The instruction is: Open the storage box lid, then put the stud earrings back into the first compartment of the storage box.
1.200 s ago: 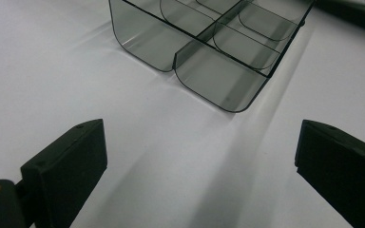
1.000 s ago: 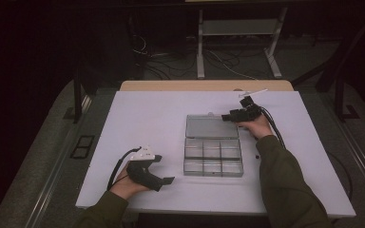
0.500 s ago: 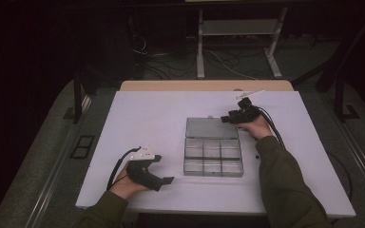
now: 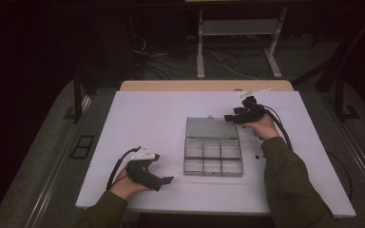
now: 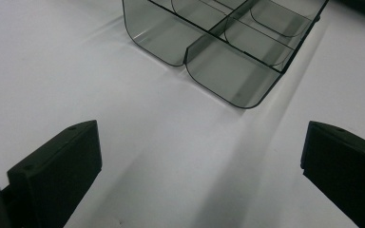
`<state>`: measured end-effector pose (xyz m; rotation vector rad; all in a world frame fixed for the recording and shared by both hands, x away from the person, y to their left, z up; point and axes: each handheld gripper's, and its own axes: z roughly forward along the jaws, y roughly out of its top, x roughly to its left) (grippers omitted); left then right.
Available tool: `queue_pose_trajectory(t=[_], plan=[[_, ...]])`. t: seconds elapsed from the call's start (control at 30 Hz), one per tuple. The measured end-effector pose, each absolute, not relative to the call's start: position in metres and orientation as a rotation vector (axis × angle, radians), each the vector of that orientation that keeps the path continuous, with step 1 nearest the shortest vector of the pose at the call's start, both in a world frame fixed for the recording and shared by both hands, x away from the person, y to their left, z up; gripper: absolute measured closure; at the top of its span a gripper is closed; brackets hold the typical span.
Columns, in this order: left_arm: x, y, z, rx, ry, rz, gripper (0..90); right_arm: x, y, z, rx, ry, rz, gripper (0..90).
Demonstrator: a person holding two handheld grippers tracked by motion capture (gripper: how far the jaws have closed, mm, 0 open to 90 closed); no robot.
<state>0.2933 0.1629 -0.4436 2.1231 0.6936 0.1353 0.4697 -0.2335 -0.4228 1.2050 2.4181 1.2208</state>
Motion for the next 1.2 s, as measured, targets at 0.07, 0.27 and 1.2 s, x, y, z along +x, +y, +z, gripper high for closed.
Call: queue_pose_trajectory(t=[0.07, 0.27, 1.2], plan=[[0.293, 0.163, -0.444, 2.137, 0.693, 0.141, 0.0, 0.466, -0.234, -0.418, 1.197, 2.415, 1.230, 33.5], [0.294, 0.165, -0.445, 2.128, 0.695, 0.147, 0.0, 0.457, -0.237, -0.405, 1.155, 2.398, 1.247, 33.3], [0.294, 0.167, -0.445, 2.112, 0.690, 0.139, 0.0, 0.399, -0.284, -0.392, 1.186, 2.356, 1.189, 30.7]])
